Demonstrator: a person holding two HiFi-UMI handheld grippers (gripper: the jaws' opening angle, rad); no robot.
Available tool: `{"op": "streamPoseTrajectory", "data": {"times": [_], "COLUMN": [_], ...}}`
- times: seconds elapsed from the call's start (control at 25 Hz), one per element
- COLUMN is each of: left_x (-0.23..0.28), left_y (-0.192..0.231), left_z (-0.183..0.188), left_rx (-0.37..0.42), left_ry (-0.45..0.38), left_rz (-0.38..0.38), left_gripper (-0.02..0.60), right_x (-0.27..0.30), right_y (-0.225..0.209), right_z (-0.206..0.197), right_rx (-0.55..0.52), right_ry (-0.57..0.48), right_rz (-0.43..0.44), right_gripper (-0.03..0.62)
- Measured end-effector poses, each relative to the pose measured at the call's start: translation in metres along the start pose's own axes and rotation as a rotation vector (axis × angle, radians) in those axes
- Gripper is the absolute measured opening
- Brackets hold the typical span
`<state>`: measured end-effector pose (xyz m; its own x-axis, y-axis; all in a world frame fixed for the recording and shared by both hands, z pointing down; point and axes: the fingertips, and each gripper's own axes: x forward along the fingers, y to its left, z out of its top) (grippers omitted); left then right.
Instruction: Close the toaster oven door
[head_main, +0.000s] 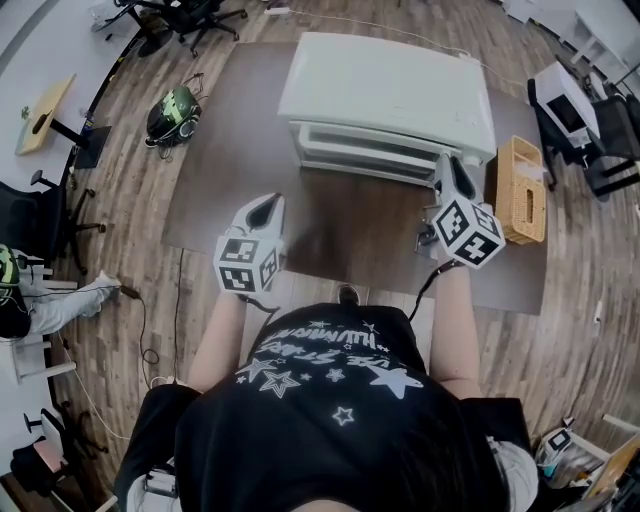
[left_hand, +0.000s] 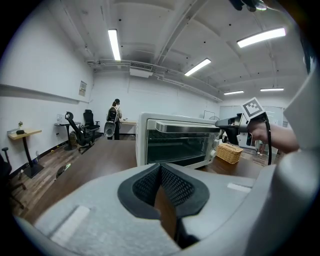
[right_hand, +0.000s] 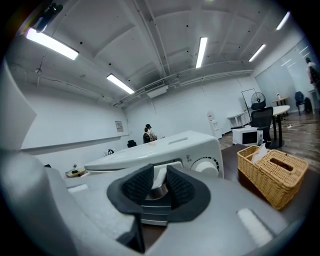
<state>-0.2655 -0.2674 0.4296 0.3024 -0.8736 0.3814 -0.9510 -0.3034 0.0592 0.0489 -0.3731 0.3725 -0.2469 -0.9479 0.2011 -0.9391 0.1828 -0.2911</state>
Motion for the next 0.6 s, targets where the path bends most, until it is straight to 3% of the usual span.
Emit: {"op": "streamPoseTrajectory", "data": {"times": [0.6], "left_x": [0.001], "left_y": [-0.014], "left_z": [-0.002], "left_rx": [-0.016], "left_ry": [0.002], "left_rz": [0.110], "left_gripper": [0.011], "right_x": [0.005], "right_y": [-0.003], "right_z": [0.007], "right_rx": [-0.029], "right_ry": [-0.051], "right_rz": [0.067], "right_gripper": [0.094]}}
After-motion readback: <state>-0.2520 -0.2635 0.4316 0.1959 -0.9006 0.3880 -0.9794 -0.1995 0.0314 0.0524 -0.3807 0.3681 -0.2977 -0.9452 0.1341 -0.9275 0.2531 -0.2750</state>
